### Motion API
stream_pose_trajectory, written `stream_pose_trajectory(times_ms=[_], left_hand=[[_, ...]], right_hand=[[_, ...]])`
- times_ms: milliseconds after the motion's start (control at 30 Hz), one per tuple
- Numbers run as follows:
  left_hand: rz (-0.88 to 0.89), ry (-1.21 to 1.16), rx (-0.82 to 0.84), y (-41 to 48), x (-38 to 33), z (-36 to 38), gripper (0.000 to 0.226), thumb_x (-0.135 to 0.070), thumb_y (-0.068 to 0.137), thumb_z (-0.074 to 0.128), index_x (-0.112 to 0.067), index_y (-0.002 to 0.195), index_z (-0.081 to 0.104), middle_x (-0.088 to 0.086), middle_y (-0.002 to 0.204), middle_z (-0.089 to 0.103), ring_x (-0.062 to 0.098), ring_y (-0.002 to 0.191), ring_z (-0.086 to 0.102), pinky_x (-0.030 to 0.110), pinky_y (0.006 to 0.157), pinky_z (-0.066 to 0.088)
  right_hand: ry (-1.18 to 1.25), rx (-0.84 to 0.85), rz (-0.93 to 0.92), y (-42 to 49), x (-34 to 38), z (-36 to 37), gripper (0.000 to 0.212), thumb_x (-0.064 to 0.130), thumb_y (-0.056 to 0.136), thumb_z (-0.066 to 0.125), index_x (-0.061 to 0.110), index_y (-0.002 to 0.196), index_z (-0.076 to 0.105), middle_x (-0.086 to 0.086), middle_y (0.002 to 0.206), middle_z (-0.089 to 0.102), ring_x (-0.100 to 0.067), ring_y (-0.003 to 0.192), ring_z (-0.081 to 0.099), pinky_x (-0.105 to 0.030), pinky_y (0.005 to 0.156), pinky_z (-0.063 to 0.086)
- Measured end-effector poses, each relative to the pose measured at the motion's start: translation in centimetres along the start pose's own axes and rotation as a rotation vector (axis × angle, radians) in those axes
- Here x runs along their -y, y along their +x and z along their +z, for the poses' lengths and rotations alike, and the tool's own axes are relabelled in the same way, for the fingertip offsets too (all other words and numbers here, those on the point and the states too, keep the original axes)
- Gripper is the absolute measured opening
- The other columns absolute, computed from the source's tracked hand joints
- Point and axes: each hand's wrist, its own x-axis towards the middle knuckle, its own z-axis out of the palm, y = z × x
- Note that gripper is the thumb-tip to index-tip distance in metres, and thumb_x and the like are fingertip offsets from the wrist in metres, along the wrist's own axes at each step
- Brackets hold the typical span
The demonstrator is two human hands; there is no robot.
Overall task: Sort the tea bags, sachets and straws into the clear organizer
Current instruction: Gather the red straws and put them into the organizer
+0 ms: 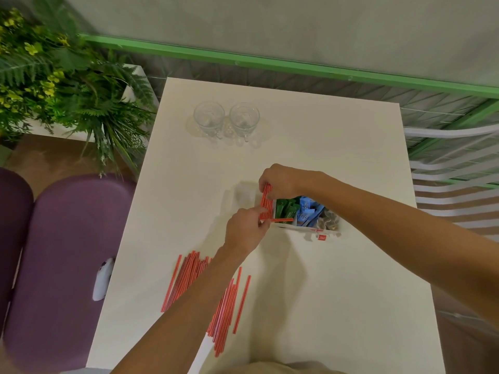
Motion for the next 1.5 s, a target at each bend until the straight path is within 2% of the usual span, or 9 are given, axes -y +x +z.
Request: stream_pose_trajectory(times_ms=[300,400,500,700,900,1033,1100,1300,1500], left_hand=[[0.065,0.032,0.003,0.9,-1.7,0.9,0.019,-0.038,0.089,0.064,-0.027,0.102,0.072,-0.005,0.078,0.069,0.015,0.072,0.062,0.024,0.060,0.044],[0.056,-0.014,-0.005,1.2,-1.6,0.5,0.013,-0.036,0.088,0.067,-0.026,0.095,0.073,-0.011,0.064,0.055,0.011,0.063,0.055,0.022,0.054,0.037],[0.030,-0.109,-0.041,1.5,-1.0,-0.1,0.009,-0.034,0.086,0.069,-0.026,0.089,0.073,-0.013,0.056,0.053,0.007,0.056,0.051,0.022,0.053,0.037],[-0.054,-0.131,-0.151,2.7,-0.3,-2.0,0.016,-0.035,0.089,0.065,-0.023,0.094,0.075,-0.007,0.078,0.069,0.010,0.070,0.061,0.021,0.062,0.047],[-0.139,-0.047,-0.134,4.4,-0.3,-2.2,0.019,-0.033,0.090,0.061,-0.023,0.082,0.075,-0.005,0.061,0.064,0.020,0.066,0.063,0.025,0.058,0.042],[-0.144,-0.057,-0.148,4.7,-0.4,-2.5,0.018,-0.035,0.087,0.066,-0.022,0.095,0.075,-0.001,0.073,0.070,0.018,0.070,0.064,0.025,0.064,0.046],[-0.138,-0.106,-0.159,4.3,-0.2,-2.7,0.018,-0.035,0.087,0.067,-0.023,0.099,0.074,-0.001,0.076,0.071,0.017,0.065,0.065,0.028,0.067,0.053],[-0.090,-0.270,-0.182,-0.7,1.6,-3.7,0.008,-0.018,0.089,0.066,-0.017,0.090,0.073,-0.003,0.069,0.068,0.015,0.054,0.064,0.035,0.065,0.059],[-0.194,-0.117,-0.006,-9.4,5.2,-2.2,0.008,-0.025,0.090,0.066,-0.022,0.090,0.072,-0.011,0.071,0.068,0.002,0.059,0.063,0.026,0.072,0.058]], right_hand=[[-0.028,-0.042,-0.003,-0.4,-0.5,-0.4,0.044,0.014,0.092,0.057,0.008,0.134,0.048,-0.010,0.118,0.058,-0.023,0.105,0.050,-0.027,0.078,0.038],[0.023,-0.070,0.021,-0.3,-0.6,-0.6,0.049,0.015,0.091,0.058,0.009,0.138,0.044,-0.007,0.104,0.058,-0.023,0.094,0.052,-0.033,0.078,0.045],[0.017,-0.099,0.045,-0.2,-0.9,-0.8,0.043,0.016,0.092,0.057,0.007,0.133,0.050,-0.011,0.118,0.061,-0.024,0.105,0.057,-0.034,0.086,0.048],[0.021,-0.174,0.088,-0.1,-1.1,-0.7,0.036,0.012,0.095,0.050,0.002,0.129,0.056,-0.015,0.126,0.060,-0.028,0.117,0.055,-0.035,0.096,0.047],[0.069,-0.168,0.092,-0.4,-0.9,0.2,0.038,-0.003,0.092,0.043,0.000,0.125,0.060,-0.019,0.116,0.065,-0.026,0.093,0.060,-0.024,0.074,0.040],[0.081,-0.213,0.109,-0.9,-1.4,0.2,0.043,0.007,0.096,0.046,0.003,0.139,0.047,-0.015,0.139,0.052,-0.026,0.126,0.050,-0.028,0.100,0.040],[0.117,-0.279,0.091,-1.5,-1.3,0.2,0.043,0.011,0.096,0.049,0.004,0.138,0.047,-0.014,0.140,0.051,-0.026,0.128,0.048,-0.031,0.105,0.037],[0.418,-0.609,-0.091,-5.6,1.0,2.0,0.019,0.008,0.093,0.055,0.004,0.107,0.068,-0.008,0.099,0.069,-0.019,0.087,0.063,-0.022,0.077,0.050],[0.612,-0.395,-0.100,-8.9,4.3,8.9,0.011,0.016,0.093,0.061,0.010,0.091,0.070,0.001,0.076,0.069,-0.008,0.064,0.062,-0.019,0.066,0.051]])
